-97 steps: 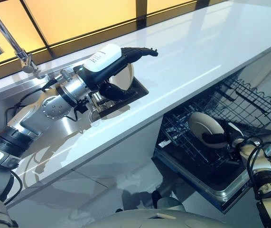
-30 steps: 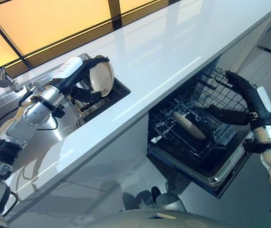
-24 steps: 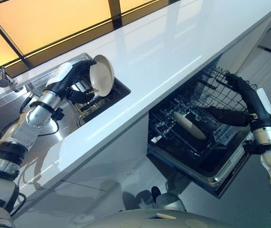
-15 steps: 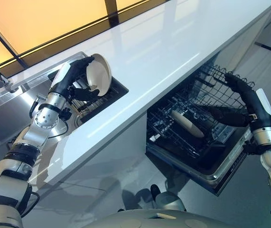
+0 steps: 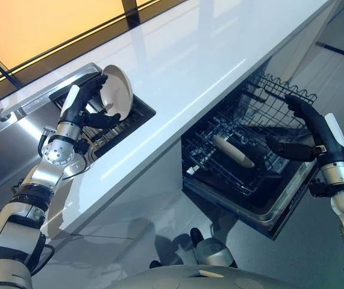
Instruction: Pick up plates and place into dishwasher.
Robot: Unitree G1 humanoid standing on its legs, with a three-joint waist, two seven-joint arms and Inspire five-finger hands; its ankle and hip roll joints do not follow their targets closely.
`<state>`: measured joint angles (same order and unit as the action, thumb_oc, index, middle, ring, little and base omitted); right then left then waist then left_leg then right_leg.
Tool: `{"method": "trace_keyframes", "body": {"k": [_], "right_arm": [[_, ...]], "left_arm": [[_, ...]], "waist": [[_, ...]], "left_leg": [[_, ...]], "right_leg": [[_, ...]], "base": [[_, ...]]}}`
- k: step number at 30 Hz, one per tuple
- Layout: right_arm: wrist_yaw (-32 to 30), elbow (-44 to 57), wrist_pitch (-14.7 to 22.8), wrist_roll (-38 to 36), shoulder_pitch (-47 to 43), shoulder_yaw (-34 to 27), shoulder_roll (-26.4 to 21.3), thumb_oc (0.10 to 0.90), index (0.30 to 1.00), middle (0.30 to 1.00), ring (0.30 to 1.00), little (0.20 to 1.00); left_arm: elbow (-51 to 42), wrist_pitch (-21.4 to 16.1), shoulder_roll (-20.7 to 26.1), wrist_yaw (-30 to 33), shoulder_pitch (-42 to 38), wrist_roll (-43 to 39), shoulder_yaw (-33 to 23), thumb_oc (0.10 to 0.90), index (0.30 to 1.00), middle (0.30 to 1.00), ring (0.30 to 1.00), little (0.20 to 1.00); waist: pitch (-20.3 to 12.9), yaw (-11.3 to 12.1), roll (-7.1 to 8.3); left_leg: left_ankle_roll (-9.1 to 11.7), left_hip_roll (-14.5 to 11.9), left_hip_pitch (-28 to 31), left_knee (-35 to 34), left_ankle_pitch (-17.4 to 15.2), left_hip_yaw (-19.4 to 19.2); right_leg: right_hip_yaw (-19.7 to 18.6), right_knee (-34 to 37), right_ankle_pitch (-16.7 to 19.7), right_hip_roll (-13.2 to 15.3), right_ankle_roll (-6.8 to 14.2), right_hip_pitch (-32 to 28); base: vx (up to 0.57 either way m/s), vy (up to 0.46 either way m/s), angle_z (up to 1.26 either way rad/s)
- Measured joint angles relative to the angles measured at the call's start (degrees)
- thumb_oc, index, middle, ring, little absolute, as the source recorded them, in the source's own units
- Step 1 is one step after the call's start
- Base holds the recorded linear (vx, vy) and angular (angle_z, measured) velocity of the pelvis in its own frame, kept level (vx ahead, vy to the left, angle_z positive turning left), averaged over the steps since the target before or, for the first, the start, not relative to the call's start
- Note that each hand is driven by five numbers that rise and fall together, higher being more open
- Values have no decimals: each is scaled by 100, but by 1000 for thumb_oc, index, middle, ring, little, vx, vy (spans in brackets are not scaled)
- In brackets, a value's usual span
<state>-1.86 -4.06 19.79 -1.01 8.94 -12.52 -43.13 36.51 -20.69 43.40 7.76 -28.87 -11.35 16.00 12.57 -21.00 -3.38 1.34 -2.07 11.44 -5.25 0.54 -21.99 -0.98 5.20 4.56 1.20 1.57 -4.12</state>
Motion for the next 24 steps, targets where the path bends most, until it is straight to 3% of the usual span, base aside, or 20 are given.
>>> {"method": "trace_keyframes", "body": {"k": [11, 20, 24], "right_arm": [[225, -3, 1, -9, 154, -1, -460, 800, 900, 900, 900, 900], [349, -12, 3, -13, 142, 2, -513, 800, 900, 900, 900, 900], [375, -11, 3, -22, 137, 2, -517, 800, 900, 900, 900, 900]], "left_arm": [[278, 68, 177, 334, -222, 4, -211, 800, 900, 900, 900, 900], [344, 66, 794, 398, -706, 343, -103, 800, 900, 900, 900, 900], [279, 52, 1246, 423, -951, 713, 273, 800, 900, 900, 900, 900]], "waist": [[264, -13, -31], [451, 8, -58], [468, 10, -89]], "left_leg": [[-7, 10, -226, 16, 25, -23], [1, 14, -213, 12, 17, -22], [1, 14, -182, 11, 17, -19]], "right_leg": [[6, -7, 83, 5, -16, 232], [41, -1, 83, 19, -18, 213], [51, 0, 81, 24, -16, 180]], "base": [[30, -1, -1], [15, 6, 0], [3, 3, 1]]}}
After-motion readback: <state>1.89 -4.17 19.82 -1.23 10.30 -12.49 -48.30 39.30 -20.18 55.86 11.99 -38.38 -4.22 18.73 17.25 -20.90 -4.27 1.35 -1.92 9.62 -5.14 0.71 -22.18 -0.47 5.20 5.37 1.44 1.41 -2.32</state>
